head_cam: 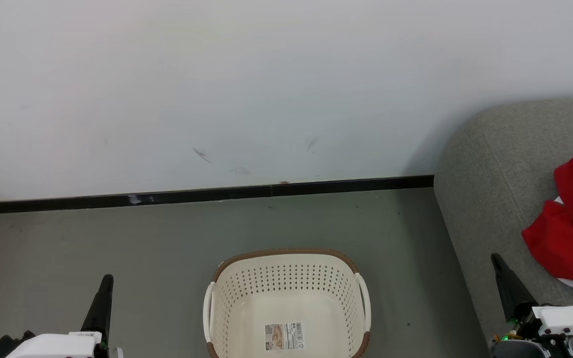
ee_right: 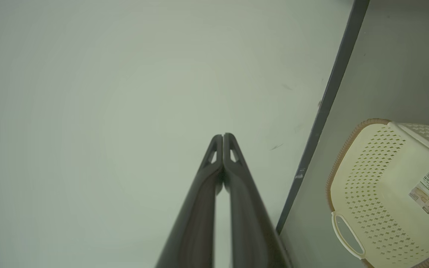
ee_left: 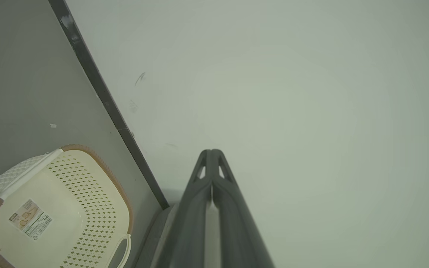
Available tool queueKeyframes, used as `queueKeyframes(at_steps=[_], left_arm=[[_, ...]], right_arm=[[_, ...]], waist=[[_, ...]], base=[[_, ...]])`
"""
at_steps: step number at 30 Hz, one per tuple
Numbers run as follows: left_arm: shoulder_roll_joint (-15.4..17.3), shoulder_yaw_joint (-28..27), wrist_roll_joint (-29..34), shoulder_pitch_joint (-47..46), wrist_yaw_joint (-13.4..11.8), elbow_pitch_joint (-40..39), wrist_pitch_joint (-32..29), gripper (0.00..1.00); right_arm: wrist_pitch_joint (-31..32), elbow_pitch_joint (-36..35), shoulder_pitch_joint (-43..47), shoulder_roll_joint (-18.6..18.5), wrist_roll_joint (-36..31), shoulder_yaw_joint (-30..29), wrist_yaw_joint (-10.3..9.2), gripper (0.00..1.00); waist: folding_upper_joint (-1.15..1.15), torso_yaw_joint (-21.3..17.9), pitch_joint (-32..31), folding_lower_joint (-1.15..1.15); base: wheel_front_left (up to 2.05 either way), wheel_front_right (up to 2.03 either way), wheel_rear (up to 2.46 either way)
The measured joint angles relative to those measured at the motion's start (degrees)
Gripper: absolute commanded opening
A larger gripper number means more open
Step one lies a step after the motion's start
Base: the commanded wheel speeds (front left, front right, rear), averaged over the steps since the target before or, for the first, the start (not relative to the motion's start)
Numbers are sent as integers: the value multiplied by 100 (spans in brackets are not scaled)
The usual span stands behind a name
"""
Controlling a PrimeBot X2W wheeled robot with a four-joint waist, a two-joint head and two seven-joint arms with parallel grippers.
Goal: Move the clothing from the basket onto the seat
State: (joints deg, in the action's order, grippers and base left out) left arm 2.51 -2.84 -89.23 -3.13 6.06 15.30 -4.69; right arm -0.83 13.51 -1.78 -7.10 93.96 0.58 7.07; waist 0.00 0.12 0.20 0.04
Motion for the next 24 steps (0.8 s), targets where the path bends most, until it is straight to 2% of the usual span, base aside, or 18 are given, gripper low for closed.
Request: queueKeyframes(at_steps=[5,24], left_arm=[[-14,-81,-304,-4,91,22,-86,0],[-15,-99,-345,-5,91,45,-87,0]], right_arm=[[59,43,-82,-24,427,-15,0,0],[66,81,-112,-24,434,-35,0,0]], waist=[[0,-11,-4,0],[0,-11,-3,-1]], base=[[0,0,0],[0,0,0]])
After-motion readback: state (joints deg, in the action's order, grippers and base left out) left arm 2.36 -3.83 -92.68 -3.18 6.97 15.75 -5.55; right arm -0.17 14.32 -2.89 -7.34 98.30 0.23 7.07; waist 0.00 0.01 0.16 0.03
